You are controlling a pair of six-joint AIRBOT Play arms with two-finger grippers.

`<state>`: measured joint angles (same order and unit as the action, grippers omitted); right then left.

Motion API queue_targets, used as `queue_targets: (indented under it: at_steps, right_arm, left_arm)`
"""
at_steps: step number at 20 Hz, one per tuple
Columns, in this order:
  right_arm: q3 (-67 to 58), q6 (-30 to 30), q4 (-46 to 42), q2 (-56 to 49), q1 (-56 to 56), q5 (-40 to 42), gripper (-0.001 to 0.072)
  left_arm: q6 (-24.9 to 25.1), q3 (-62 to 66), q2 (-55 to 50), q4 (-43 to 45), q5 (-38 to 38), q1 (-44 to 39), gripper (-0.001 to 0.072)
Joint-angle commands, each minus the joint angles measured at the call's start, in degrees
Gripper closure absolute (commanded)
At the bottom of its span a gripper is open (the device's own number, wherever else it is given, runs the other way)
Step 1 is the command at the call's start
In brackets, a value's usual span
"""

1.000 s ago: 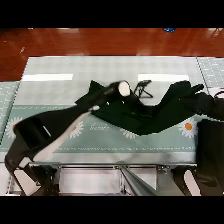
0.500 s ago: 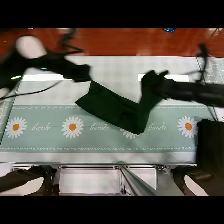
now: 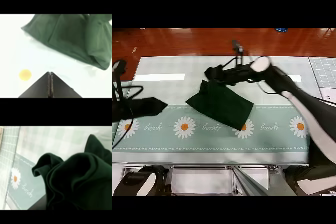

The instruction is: Fold the shirts.

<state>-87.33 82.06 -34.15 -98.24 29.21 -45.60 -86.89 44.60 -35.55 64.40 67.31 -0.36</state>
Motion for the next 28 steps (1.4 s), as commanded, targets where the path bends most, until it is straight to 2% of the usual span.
queue_targets:
  at_steps: [1, 2, 3, 4, 7, 9, 10, 12, 14, 15, 17, 18, 20, 22, 26, 28]
  right_arm:
    - [-7.82, 0.70, 1.53, -9.60, 2.97, -0.28, 0.0689]
    - [-8.61, 0.66, 2.23, -10.69, 3.28, -0.11, 0.0637]
    - [-8.68, 0.63, 3.30, -11.30, 3.78, 0.92, 0.0381]
    - [-8.68, 0.20, 3.67, -11.47, 4.11, 1.40, 0.0295]
    - [-8.68, 0.02, 3.61, -9.42, 1.51, -3.87, 0.0301]
    - [-8.68, 1.03, 1.81, -5.57, -3.65, -12.85, 0.0304]
    - [-8.66, 3.23, -2.36, -2.75, -6.64, -17.18, 0.0304]
    - [-7.67, 8.22, -17.55, 5.20, -11.50, -23.74, 0.0304]
    - [-2.69, 12.96, -36.57, 15.02, -14.58, -28.00, 0.0303]
    - [2.43, 16.41, -45.83, 20.57, -15.93, -28.59, 0.0301]
    - [16.59, 28.79, -61.31, 31.89, -19.26, -26.51, 0.0301]
    - [24.59, 31.80, -62.79, 37.51, -21.42, -23.10, 0.0300]
    - [40.50, 31.23, -54.71, 47.80, -25.33, -13.16, 0.0299]
    - [51.63, 26.60, -42.27, 52.98, -27.36, -7.50, 0.0294]
    - [61.20, 16.96, -18.75, 50.51, -27.26, -0.55, 0.0293]
    - [61.24, 13.05, -11.28, 46.60, -25.55, 3.15, 0.0293]
  left_arm:
    - [-1.44, -4.87, 3.91, -0.09, -0.46, 0.74, 0.0683]
    - [-1.42, -5.20, 3.67, -0.09, -0.92, 0.74, 0.0683]
    - [-1.22, -5.62, 3.39, -0.07, -2.01, 0.74, 0.0683]
    - [-1.27, -6.14, 3.06, -0.04, -3.65, 0.74, 0.0683]
    - [-1.49, -7.06, 0.79, -0.11, -7.82, 0.74, 0.0683]
    - [-1.49, -7.06, -1.31, -0.42, -8.20, 0.74, 0.0683]
    - [-1.49, -7.06, -2.14, -1.01, -8.20, 0.74, 0.0683]
    - [-1.49, -7.06, -2.99, -2.01, -8.44, 0.74, 0.0683]
    - [-1.46, -7.08, -3.13, -2.60, -8.72, 0.72, 0.0683]
    - [-1.46, -7.08, -3.13, -2.78, -8.76, 0.70, 0.0683]
    - [-1.46, -7.08, -3.13, -2.91, -8.76, 0.70, 0.0683]
    - [-1.46, -7.08, -3.13, -2.91, -8.76, 0.70, 0.0683]
    - [-1.44, -7.08, -3.13, -2.89, -8.76, 0.70, 0.0683]
    - [-1.46, -7.10, -3.26, -2.93, -8.81, 0.68, 0.0683]
    - [-1.46, -8.11, -3.28, -2.95, -8.83, 0.70, 0.0682]
    - [-1.46, -8.59, -3.30, -2.93, -8.83, 0.70, 0.0683]
